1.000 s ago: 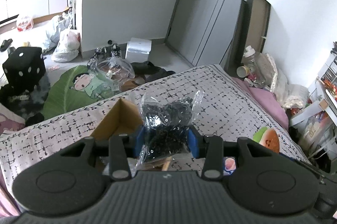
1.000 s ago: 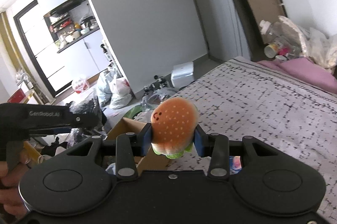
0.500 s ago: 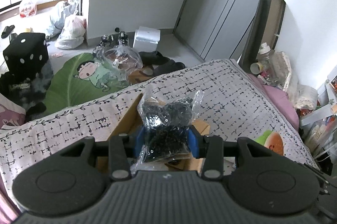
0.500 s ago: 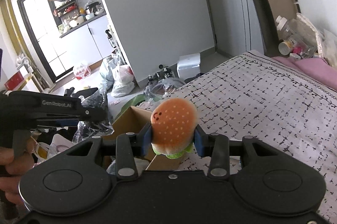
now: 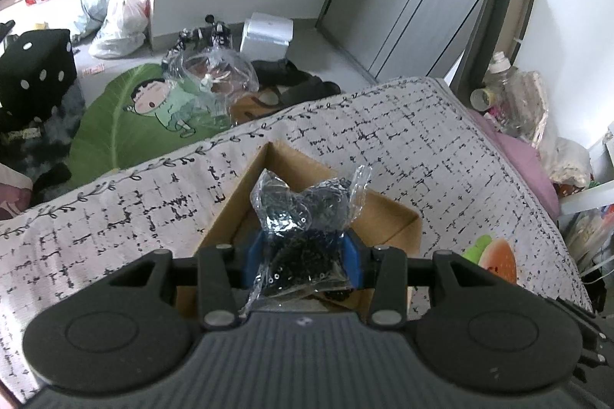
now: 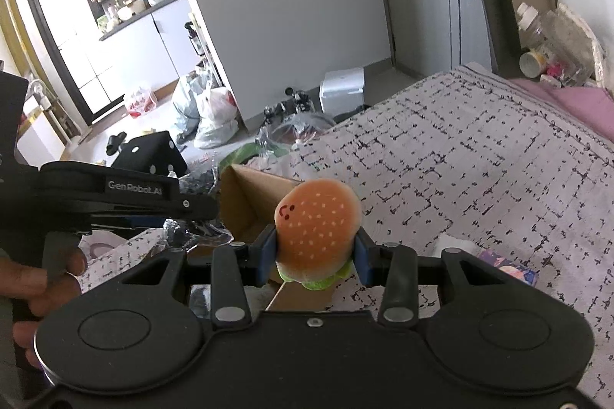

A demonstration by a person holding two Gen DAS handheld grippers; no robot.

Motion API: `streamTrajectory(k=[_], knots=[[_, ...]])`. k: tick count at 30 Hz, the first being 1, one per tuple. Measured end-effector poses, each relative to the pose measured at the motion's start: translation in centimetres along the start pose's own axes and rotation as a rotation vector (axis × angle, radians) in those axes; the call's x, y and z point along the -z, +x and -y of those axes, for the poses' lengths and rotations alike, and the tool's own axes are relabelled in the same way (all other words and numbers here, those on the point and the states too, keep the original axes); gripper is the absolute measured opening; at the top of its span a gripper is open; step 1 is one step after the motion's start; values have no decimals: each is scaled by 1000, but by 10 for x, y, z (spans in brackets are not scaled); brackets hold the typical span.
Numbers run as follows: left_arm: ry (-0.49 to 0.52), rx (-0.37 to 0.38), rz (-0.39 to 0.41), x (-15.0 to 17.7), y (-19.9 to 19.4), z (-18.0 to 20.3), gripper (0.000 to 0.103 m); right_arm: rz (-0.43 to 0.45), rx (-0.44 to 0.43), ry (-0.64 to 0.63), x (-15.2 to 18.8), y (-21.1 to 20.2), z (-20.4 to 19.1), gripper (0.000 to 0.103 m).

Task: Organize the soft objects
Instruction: 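Open the left gripper over the box while the right gripper releases the burger plush into it, then move both tools away from the box toward the tissue pack and white cloth ball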

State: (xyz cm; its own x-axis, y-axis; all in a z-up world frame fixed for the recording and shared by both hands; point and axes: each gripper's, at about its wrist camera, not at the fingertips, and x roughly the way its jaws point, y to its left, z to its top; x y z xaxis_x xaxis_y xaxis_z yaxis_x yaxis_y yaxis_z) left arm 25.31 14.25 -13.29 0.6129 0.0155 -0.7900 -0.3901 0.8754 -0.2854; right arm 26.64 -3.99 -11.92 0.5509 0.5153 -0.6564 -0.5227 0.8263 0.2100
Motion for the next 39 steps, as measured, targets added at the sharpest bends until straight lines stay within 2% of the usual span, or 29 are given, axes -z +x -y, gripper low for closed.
streamTrajectory(k=[6,9,14,22,27,30,36,39], knots=[[10,9,-24,-6,21,-2,44,-22,17,15,-2,11,-2,41],[22,10,-21,-9,25,-2,47,-30,9,28,-4,16,-4,41],[26,44,-16,-13,23,-2,66,-52,-6,18,-3,26,-12,41],[24,41,13,-16,9,-10,68,-71,-59,-10,0,34,-29,42],[21,28,2,-14,3,-12,71,-70,-90,-15,2,36,-33,63],[18,13,-1,-12,-2,-15,76,-82,-78,-9,2,34,-29,66],[16,-17,-6,-6,-11,-19,79,-82,-53,11,-2,24,-18,66],[27,-27,1,-4,-18,-17,84,-81,-34,38,-5,17,-7,67]])
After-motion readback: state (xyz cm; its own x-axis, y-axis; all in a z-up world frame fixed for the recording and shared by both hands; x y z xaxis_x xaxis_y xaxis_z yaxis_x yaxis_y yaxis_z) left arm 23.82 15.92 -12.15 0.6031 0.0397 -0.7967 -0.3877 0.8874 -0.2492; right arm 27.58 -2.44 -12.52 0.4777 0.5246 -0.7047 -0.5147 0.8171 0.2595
